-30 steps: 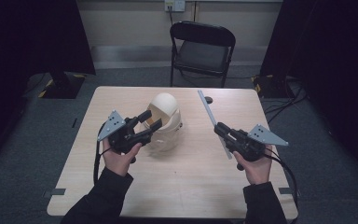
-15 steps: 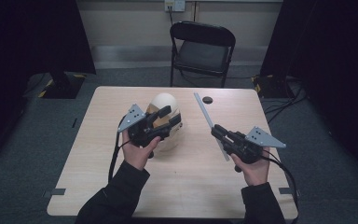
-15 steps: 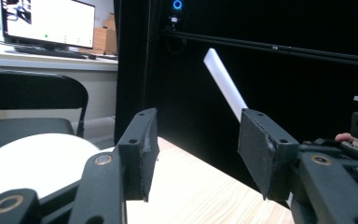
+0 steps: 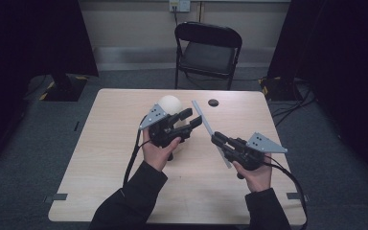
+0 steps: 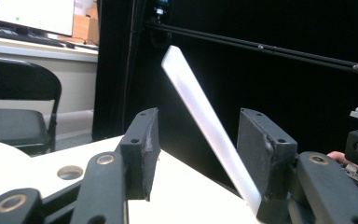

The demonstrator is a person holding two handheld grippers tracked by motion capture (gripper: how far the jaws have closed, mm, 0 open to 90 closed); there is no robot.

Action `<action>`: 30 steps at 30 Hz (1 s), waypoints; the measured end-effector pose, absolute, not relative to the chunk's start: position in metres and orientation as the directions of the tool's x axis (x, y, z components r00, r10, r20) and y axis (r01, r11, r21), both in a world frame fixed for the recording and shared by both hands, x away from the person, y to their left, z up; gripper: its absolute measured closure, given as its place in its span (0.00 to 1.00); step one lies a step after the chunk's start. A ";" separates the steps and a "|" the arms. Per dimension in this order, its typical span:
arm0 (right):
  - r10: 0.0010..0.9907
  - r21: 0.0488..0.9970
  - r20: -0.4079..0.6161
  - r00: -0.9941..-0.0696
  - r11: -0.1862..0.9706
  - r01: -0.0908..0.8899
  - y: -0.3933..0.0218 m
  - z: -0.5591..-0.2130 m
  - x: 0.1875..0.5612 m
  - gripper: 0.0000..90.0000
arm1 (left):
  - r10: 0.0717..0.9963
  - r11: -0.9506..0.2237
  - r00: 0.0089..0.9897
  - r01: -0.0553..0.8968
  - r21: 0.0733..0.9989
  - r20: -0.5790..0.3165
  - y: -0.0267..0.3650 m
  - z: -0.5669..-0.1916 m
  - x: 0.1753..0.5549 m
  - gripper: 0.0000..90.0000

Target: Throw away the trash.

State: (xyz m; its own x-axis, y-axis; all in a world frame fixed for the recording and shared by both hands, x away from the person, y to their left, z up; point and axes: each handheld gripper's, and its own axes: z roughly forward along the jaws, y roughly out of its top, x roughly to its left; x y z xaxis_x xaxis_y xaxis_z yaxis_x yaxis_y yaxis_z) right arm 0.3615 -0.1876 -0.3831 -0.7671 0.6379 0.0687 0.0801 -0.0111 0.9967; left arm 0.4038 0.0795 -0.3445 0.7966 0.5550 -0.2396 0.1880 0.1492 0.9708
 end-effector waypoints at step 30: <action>0.759 0.985 0.121 -0.640 -0.010 0.174 -0.212 -0.400 0.375 0.60 | 0.497 0.209 0.844 0.107 0.972 -0.199 0.119 -0.317 0.376 0.88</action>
